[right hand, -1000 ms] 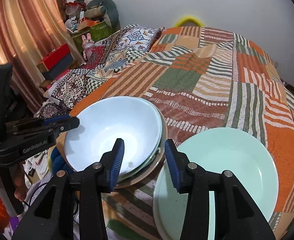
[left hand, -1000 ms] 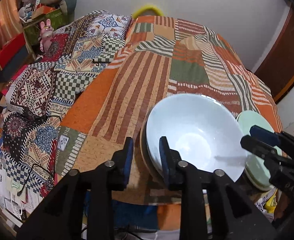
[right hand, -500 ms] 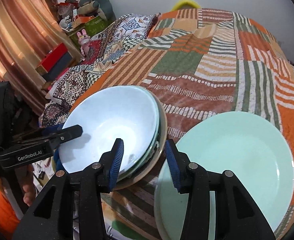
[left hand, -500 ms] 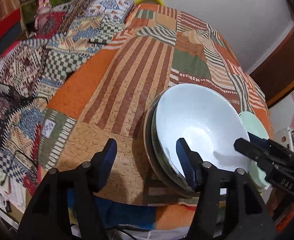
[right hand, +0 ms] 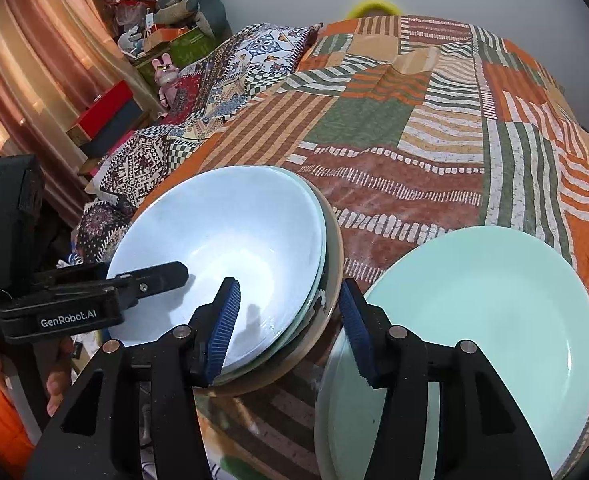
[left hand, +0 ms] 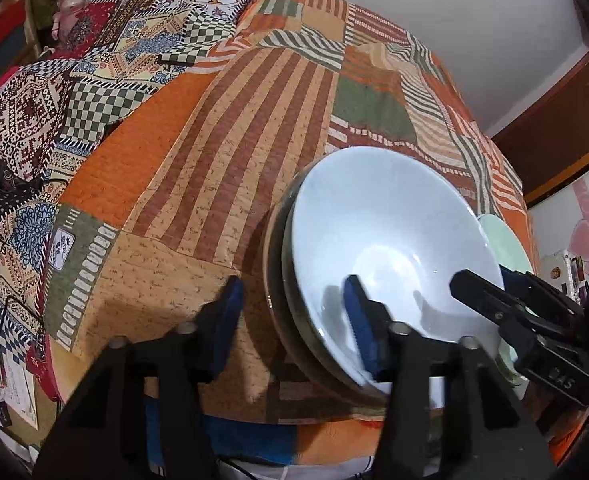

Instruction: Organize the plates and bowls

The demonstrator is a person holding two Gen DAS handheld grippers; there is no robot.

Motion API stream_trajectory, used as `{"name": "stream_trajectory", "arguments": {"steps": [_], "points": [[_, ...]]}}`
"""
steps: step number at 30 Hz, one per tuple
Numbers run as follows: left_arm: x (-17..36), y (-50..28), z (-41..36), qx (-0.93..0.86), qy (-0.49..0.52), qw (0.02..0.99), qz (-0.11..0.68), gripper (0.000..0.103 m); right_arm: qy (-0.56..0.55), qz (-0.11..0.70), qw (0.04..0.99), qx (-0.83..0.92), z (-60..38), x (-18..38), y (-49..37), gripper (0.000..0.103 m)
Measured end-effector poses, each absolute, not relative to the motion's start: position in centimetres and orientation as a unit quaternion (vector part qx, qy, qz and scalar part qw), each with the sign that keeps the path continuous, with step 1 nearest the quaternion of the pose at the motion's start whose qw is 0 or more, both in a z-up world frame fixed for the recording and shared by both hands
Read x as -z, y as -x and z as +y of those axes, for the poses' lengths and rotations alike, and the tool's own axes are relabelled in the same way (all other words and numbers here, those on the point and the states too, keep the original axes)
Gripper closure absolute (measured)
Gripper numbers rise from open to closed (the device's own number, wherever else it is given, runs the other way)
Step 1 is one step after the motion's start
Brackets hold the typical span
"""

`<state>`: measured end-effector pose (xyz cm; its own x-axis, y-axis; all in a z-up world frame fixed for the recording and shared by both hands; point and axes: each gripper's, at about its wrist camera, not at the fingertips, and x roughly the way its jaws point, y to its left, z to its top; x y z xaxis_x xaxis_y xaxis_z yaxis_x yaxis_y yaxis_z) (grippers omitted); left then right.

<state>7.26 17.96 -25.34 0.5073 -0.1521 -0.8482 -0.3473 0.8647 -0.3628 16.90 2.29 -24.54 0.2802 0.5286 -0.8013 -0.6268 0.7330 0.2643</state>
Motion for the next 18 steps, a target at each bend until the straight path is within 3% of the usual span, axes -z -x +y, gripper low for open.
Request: {"name": "stream_trajectory", "arguments": {"steps": [2, 18], "points": [[25.1, -7.3, 17.5, -0.048, 0.246, 0.834, 0.492, 0.066, 0.047, 0.481, 0.798, -0.360, 2.2, 24.6, -17.1, 0.062], [24.0, -7.0, 16.4, -0.073, 0.213, 0.839, 0.496, 0.066, 0.035, 0.492, 0.794, -0.355, 1.8, 24.3, -17.7, 0.072]]}}
